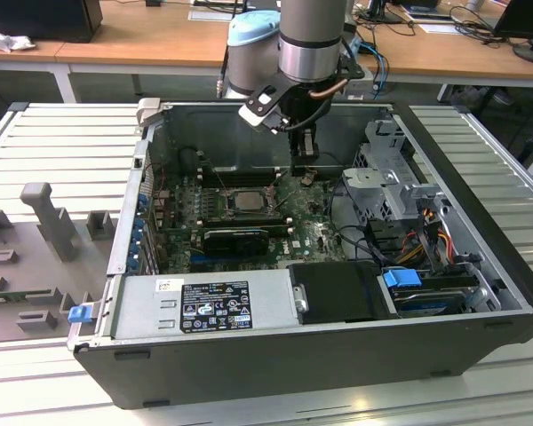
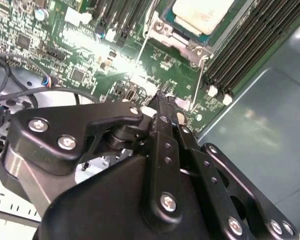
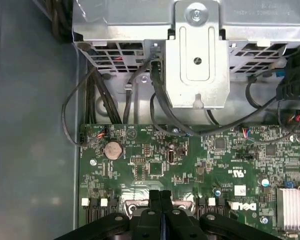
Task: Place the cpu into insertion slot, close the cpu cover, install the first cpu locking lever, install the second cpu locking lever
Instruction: 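Close the cpu cover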
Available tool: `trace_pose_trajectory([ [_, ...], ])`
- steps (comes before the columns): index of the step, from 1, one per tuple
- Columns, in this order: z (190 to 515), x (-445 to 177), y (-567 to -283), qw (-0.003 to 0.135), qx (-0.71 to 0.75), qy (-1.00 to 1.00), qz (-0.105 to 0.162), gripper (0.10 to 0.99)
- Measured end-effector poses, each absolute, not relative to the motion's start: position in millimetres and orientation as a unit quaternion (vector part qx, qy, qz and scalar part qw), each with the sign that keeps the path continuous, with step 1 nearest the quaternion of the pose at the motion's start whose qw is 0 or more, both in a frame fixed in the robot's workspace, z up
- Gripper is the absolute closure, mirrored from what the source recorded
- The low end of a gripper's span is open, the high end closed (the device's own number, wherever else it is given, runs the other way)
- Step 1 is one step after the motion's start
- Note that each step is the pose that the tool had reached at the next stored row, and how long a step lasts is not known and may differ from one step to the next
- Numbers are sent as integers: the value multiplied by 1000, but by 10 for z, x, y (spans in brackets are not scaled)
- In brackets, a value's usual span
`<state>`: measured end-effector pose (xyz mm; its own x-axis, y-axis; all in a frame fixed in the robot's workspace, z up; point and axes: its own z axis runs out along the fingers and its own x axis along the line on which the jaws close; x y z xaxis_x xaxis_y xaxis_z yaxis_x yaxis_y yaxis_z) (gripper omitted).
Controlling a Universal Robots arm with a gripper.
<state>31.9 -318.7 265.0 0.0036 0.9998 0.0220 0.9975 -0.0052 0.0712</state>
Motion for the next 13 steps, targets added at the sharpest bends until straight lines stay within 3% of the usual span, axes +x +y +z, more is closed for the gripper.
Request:
trace_pose_trajectory([
  [13, 2538, 495, -3182, 15, 704, 710, 30, 980],
])
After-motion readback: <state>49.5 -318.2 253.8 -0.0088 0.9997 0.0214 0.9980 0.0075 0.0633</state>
